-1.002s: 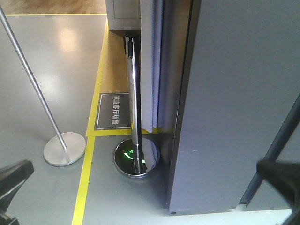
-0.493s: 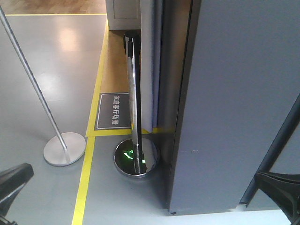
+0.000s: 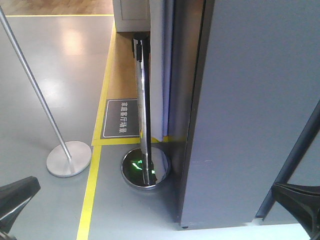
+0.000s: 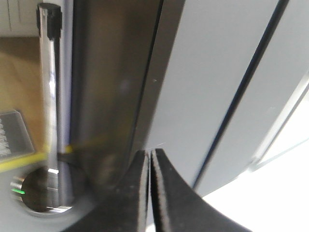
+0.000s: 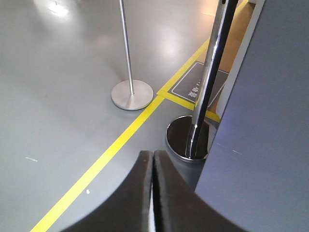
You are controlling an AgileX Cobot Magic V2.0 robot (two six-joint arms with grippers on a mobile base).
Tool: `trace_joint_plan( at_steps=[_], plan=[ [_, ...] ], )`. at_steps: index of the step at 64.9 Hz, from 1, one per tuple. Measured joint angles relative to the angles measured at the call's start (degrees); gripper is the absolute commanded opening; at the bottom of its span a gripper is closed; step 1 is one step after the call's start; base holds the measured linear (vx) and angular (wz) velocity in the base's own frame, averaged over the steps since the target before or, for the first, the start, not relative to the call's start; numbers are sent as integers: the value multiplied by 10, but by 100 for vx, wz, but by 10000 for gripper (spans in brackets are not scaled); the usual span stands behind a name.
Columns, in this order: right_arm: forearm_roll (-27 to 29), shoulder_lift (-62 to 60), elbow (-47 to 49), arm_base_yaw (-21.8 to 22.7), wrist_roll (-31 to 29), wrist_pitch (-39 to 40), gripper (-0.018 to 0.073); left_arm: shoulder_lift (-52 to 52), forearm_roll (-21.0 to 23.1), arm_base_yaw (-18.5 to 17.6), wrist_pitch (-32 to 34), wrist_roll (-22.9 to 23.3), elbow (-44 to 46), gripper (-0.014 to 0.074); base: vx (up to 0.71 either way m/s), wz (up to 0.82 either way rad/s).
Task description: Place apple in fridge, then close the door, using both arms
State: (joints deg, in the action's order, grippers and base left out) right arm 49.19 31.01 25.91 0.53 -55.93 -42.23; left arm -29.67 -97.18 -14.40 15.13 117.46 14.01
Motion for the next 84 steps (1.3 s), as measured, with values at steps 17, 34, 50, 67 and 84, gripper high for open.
trace_joint_plan(
  at_steps=[17,34,50,67,84],
  plan=[
    [0,0,0,0,0,0,-3,0,229,0,-34,49,0,-8,0,0],
    [0,0,0,0,0,0,-3,0,484,0,-162,-8,0,-8,0,0],
    [0,0,0,0,0,0,-3,13,666,0,-285,-487,0,-8,0,0],
    [0,0,0,0,0,0,-3,81,724,0,-246,-819,-52,-8,0,0],
    [0,0,0,0,0,0,-3,197,741,0,-209,-850,-153,-8,0,0]
  ],
)
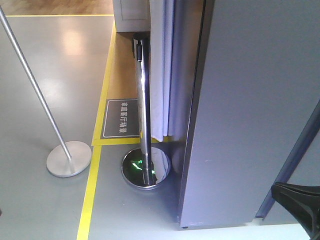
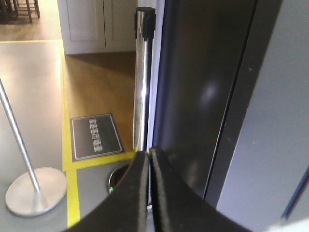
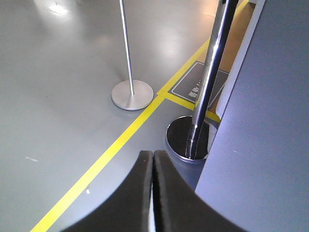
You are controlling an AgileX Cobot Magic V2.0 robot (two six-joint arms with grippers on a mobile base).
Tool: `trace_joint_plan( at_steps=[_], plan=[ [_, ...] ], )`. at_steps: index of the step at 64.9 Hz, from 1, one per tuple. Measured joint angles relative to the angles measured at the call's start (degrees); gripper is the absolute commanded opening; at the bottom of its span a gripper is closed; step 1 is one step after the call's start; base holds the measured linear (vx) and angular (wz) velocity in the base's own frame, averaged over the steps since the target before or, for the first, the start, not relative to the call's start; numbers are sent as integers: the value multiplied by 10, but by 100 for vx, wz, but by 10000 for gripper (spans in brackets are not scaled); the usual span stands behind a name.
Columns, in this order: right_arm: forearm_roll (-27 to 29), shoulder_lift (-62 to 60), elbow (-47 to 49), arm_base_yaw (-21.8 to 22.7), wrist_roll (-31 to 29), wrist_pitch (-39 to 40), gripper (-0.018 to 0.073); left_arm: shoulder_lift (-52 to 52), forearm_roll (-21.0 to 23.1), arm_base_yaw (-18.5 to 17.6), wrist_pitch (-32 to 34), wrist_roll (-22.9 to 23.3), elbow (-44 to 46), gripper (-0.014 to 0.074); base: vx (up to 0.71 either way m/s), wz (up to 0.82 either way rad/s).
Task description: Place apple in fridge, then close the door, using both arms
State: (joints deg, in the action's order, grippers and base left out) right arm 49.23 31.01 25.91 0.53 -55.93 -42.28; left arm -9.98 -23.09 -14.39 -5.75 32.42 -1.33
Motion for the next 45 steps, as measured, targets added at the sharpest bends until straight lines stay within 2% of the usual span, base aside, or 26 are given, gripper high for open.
trace_joint_plan(
  at_steps=[16,32,39,45],
  plan=[
    [0,0,0,0,0,0,-3,97,-11,7,-63,-7,-1,-8,0,0],
    [0,0,0,0,0,0,-3,106,-33,24,-93,-7,-1,-8,0,0],
    [0,0,0,0,0,0,-3,106,-18,44,-93,-7,-1,-8,0,0],
    [0,0,0,0,0,0,-3,106,25,65,-91,-15,-1,-8,0,0]
  ],
)
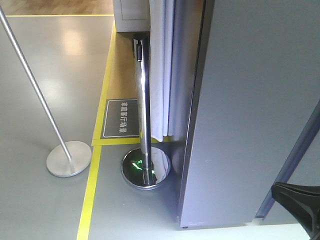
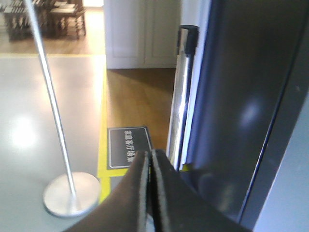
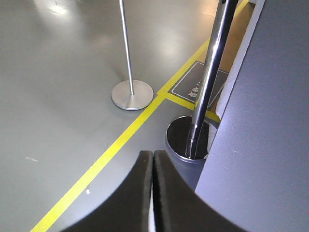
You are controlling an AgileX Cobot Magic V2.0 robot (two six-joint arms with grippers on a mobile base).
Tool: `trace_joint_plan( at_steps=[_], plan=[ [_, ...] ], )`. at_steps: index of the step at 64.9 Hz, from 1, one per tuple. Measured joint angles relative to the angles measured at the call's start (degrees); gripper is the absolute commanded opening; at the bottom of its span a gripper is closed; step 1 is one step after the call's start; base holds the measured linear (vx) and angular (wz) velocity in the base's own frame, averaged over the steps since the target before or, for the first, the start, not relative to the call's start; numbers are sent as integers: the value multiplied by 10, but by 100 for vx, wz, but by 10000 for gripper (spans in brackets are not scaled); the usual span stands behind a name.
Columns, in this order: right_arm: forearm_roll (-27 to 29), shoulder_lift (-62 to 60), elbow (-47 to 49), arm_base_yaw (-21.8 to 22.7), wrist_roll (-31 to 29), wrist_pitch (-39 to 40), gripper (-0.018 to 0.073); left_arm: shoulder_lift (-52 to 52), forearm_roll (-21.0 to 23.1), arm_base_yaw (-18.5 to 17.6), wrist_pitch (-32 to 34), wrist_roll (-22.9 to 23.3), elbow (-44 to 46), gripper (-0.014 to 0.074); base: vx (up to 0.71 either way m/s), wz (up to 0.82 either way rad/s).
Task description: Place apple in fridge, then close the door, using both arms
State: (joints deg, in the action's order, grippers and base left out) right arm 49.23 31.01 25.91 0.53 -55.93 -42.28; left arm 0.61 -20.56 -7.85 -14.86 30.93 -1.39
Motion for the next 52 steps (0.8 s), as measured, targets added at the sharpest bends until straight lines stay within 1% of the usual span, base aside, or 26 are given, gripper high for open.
trace_joint_plan(
  at_steps=[5,8,9,10,12,14,16,17,19,21,22,29,52],
  plan=[
    [0,0,0,0,0,0,-3,0,55,15,2,-40,0,-8,0,0],
    [0,0,0,0,0,0,-3,0,92,23,2,-82,0,-8,0,0],
    [0,0,0,0,0,0,-3,0,102,26,2,-88,0,-8,0,0],
    [0,0,0,0,0,0,-3,0,108,26,2,-110,0,-8,0,0],
    [0,0,0,0,0,0,-3,0,137,29,1,-147,0,-8,0,0],
    [0,0,0,0,0,0,-3,0,156,31,1,-183,0,-8,0,0],
    [0,0,0,0,0,0,-3,0,178,33,0,-211,0,-8,0,0],
    [0,0,0,0,0,0,-3,0,187,33,0,-218,0,-8,0,0],
    [0,0,0,0,0,0,-3,0,206,36,-1,-256,0,-8,0,0],
    [0,0,0,0,0,0,-3,0,222,38,-1,-277,0,-8,0,0],
    [0,0,0,0,0,0,-3,0,240,43,-1,-305,0,-8,0,0],
    [0,0,0,0,0,0,-3,0,251,49,-1,-323,0,-8,0,0],
    [0,0,0,0,0,0,-3,0,254,50,-7,-327,0,-8,0,0]
  ],
)
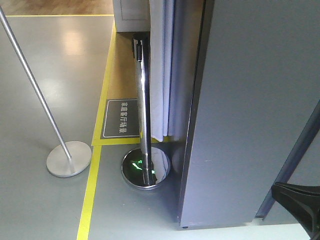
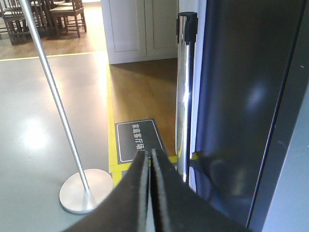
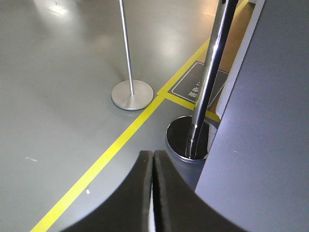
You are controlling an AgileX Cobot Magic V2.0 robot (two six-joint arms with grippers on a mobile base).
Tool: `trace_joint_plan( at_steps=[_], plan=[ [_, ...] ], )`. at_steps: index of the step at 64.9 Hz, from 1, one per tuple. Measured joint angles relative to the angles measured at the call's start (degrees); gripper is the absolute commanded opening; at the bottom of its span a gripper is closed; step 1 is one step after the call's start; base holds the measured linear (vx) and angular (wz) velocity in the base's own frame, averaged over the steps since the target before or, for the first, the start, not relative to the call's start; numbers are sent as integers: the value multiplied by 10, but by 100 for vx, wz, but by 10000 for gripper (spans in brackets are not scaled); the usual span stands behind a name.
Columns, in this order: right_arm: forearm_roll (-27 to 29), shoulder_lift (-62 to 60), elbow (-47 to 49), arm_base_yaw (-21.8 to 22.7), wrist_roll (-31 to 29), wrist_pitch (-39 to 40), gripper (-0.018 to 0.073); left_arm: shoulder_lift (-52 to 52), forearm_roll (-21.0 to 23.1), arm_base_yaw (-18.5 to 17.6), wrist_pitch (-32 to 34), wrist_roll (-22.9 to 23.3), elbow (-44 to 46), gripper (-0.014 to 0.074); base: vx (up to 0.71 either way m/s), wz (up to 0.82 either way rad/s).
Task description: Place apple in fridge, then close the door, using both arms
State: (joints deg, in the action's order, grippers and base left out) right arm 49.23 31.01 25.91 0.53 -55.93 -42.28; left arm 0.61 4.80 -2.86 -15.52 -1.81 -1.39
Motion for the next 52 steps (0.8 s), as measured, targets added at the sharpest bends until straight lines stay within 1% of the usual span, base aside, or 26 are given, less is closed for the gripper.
trace_joint_plan(
  at_steps=[42,47,52],
  plan=[
    [0,-9,-1,0,0,2,-3,0,1,0,-1,0,0,-8,0,0],
    [0,-29,-13,0,0,25,-3,0,1,0,-1,0,0,-8,0,0],
    [4,-59,-41,0,7,76,-3,0,1,0,-1,0,0,-8,0,0]
  ],
)
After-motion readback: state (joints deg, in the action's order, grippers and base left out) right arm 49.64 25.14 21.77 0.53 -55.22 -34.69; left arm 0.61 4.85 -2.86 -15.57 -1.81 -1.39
